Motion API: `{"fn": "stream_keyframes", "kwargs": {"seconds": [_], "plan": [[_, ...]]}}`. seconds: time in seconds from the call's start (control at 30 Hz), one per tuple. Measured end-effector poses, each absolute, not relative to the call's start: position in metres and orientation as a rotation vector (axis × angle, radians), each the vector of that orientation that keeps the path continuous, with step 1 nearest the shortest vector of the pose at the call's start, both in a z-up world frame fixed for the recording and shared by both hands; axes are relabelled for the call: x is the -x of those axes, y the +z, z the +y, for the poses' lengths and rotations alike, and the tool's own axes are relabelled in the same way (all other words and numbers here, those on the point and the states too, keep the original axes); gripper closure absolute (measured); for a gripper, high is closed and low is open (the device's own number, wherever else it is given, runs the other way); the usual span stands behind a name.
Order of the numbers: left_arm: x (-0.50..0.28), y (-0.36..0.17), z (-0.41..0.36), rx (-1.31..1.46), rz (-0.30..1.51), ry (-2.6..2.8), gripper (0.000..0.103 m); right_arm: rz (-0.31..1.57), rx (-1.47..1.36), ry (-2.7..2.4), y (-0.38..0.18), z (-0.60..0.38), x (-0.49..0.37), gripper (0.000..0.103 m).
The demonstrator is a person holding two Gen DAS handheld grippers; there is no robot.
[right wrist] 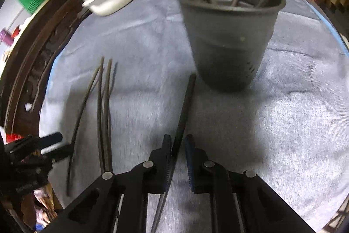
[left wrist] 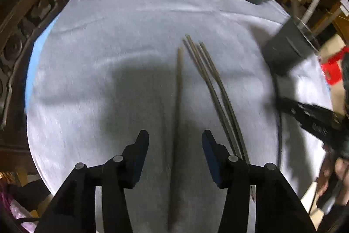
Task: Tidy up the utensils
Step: 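Close the right tool on a chopstick while the left tool grasps another, then lift both held chopsticks up off the cloth toward the grey cup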
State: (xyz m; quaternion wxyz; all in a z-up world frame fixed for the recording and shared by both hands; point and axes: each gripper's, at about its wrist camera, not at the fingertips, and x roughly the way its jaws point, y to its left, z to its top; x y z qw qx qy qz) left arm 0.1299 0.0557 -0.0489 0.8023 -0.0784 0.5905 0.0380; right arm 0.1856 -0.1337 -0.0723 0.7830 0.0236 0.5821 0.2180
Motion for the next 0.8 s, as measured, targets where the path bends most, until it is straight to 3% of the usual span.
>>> {"fn": "stream_keyframes", "kwargs": {"seconds": [0.03, 0.07, 0.1, 0.23, 0.37, 0.43, 0.53, 0.63, 0.67, 0.7, 0.73, 0.8], "plan": [[-0.136, -0.055, 0.059, 0.165, 1.287, 0.097, 0.06, 1.267, -0.059, 0.471, -0.074, -0.133, -0.188, 0.087], [-0.139, -0.061, 0.06, 0.169, 1.314, 0.102, 0.092, 1.264, -0.059, 0.475, -0.075, -0.131, -0.189, 0.086], [-0.138, -0.068, 0.061, 0.182, 1.345, 0.096, 0.097, 1.267, -0.048, 0.474, -0.075, -0.128, -0.189, 0.086], [-0.126, -0.062, 0.074, 0.37, 1.316, 0.108, 0.098, 1.256, 0.088, 0.536, -0.072, -0.099, -0.176, 0.092], [-0.113, -0.058, 0.089, 0.534, 1.317, 0.111, 0.098, 1.25, 0.2, 0.562, -0.07, -0.081, -0.168, 0.09], [-0.116, -0.058, 0.096, 0.526, 1.352, 0.093, 0.091, 1.276, 0.177, 0.562, -0.07, -0.082, -0.174, 0.09], [-0.132, -0.042, 0.104, 0.449, 1.346, 0.137, 0.049, 1.305, 0.164, 0.545, -0.07, -0.081, -0.187, 0.09], [-0.148, -0.032, 0.109, 0.37, 1.328, 0.172, 0.048, 1.323, 0.128, 0.547, -0.071, -0.082, -0.198, 0.09], [-0.154, -0.032, 0.108, 0.355, 1.337, 0.167, 0.058, 1.33, 0.109, 0.547, -0.072, -0.082, -0.202, 0.089], [-0.158, -0.034, 0.106, 0.338, 1.343, 0.157, 0.074, 1.335, 0.102, 0.548, -0.072, -0.083, -0.203, 0.089], [-0.155, -0.043, 0.106, 0.326, 1.362, 0.14, 0.096, 1.338, 0.103, 0.549, -0.072, -0.082, -0.205, 0.089], [-0.153, -0.039, 0.105, 0.298, 1.341, 0.133, 0.098, 1.342, 0.121, 0.553, -0.073, -0.08, -0.21, 0.09]]}}
